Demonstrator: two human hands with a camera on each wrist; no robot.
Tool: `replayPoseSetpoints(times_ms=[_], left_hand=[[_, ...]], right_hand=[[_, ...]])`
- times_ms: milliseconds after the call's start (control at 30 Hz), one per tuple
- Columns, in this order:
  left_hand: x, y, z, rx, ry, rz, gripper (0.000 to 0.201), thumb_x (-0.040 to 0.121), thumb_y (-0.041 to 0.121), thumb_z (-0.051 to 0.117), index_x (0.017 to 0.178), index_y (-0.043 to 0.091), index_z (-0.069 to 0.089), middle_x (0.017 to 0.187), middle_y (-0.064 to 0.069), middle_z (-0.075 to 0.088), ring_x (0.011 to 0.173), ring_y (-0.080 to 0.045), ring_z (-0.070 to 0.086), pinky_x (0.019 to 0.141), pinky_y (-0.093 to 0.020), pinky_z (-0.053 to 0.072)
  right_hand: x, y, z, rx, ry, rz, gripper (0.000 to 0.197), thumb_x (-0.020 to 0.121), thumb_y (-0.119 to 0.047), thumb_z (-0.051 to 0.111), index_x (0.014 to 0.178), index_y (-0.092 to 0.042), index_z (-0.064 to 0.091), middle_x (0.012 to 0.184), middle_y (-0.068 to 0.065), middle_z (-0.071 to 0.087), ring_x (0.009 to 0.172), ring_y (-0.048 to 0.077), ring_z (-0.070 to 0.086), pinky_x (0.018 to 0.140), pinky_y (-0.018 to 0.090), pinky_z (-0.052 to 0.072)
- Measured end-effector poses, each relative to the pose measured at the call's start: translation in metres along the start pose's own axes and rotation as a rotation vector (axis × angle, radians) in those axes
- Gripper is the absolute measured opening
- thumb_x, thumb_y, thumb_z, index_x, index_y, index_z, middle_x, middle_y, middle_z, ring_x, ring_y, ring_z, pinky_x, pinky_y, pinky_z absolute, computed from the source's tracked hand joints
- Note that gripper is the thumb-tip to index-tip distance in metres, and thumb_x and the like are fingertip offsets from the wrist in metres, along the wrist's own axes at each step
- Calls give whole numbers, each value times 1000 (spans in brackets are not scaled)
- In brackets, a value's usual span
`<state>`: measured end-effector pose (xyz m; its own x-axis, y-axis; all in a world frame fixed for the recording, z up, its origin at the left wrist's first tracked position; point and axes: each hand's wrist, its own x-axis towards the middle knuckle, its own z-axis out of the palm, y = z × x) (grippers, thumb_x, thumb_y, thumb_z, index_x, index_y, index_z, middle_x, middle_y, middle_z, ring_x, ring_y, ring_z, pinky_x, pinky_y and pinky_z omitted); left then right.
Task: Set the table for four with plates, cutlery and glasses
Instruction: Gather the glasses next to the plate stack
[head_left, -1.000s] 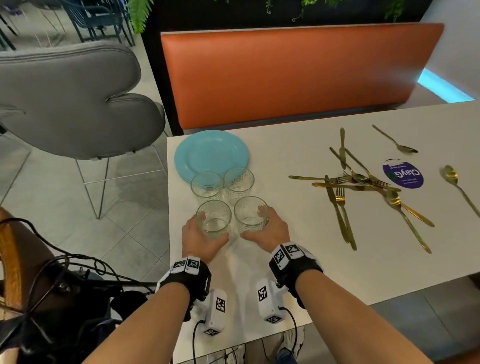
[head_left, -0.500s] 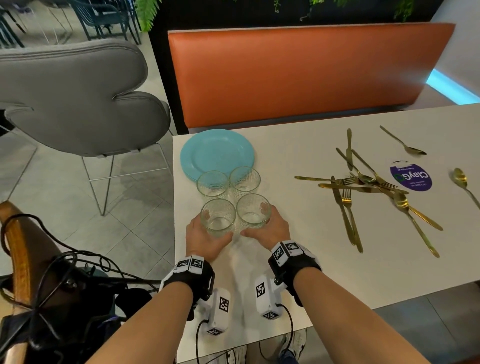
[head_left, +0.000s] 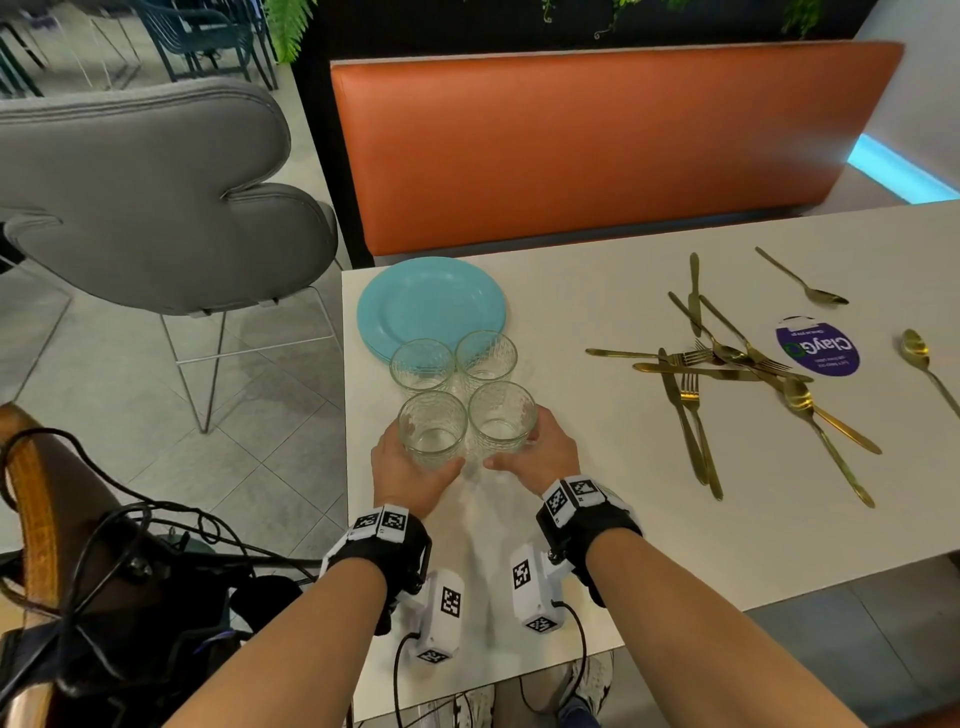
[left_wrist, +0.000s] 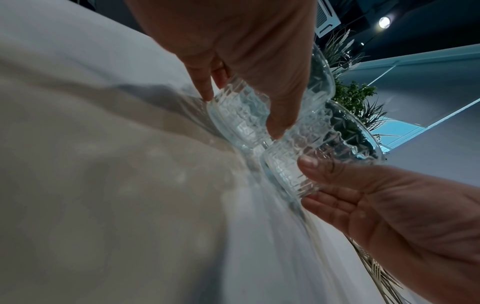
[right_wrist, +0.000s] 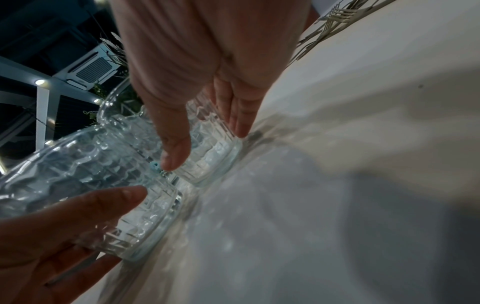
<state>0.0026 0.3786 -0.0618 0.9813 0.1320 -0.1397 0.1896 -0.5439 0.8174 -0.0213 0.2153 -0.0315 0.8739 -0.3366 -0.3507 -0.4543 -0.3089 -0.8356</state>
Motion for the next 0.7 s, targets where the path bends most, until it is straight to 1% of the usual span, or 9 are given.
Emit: replayPoseSetpoints(times_ms=[67, 200, 300, 333, 400, 467, 533, 633, 700], left_hand=[[-1, 1, 0, -27, 13, -6, 98, 57, 27, 88, 139, 9, 38, 137, -11, 48, 130, -29, 43, 109, -40, 37], [-16, 10, -4, -31, 80, -68, 124, 54, 36, 89, 148, 7, 14, 154, -11, 18, 144, -26, 14, 119, -41, 18], [-34, 21, -9, -48, 196, 42, 129, 49, 60, 78, 147, 3, 17, 153, -14, 16, 142, -29, 11, 119, -45, 13], [-39, 28, -10, -69, 230, 89, 125, 50, 67, 68, 146, 2, 20, 152, -16, 17, 141, -31, 13, 118, -44, 12], [-45, 46, -9, -128, 290, 198, 111, 60, 66, 54, 142, -3, 26, 148, -20, 23, 138, -33, 19, 115, -40, 12], [-46, 73, -6, -195, 328, 300, 89, 72, 54, 50, 136, -6, 35, 141, -24, 31, 133, -32, 25, 111, -30, 10], [-43, 102, 0, -220, 335, 414, 70, 79, 42, 48, 128, -8, 43, 133, -26, 41, 126, -26, 29, 106, -25, 13], [-37, 141, 18, -212, 243, 556, 50, 80, 30, 49, 116, -5, 54, 117, -18, 53, 109, -19, 39, 96, -20, 23], [-38, 162, 33, -235, 77, 572, 38, 82, 21, 52, 113, 0, 57, 108, -10, 54, 98, -19, 46, 85, -14, 28]], right_hand=[[1, 2, 0, 0, 1, 5, 80, 62, -10, 85, 132, -17, 47, 126, 2, 59, 108, 12, 54, 88, 17, 39], [1, 6, -3, -44, -10, -7, 81, 66, -5, 81, 136, -17, 43, 129, 5, 58, 117, 18, 55, 93, 19, 41], [0, 10, -11, -75, -20, 6, 83, 70, -3, 77, 141, -16, 36, 137, 7, 52, 123, 18, 52, 98, 22, 41], [-1, 12, -15, -86, -20, 9, 81, 72, -2, 74, 142, -16, 35, 138, 8, 51, 123, 18, 51, 96, 20, 40], [-3, 15, -27, -93, 4, 19, 76, 75, 0, 70, 142, -15, 36, 135, 10, 51, 117, 18, 53, 89, 16, 39], [-5, 16, -42, -92, 47, 49, 68, 78, 0, 67, 139, -14, 40, 130, 10, 54, 105, 15, 52, 86, 16, 38], [-6, 15, -60, -123, 91, 77, 58, 80, -3, 65, 134, -15, 47, 125, 8, 58, 101, 15, 53, 84, 15, 37], [-8, 14, -91, -186, 164, 97, 44, 83, -8, 62, 126, -15, 55, 119, 6, 62, 108, 19, 58, 85, 17, 39], [-8, 14, -114, -203, 214, 110, 39, 84, -10, 62, 122, -14, 58, 117, 6, 64, 110, 20, 58, 90, 21, 40]])
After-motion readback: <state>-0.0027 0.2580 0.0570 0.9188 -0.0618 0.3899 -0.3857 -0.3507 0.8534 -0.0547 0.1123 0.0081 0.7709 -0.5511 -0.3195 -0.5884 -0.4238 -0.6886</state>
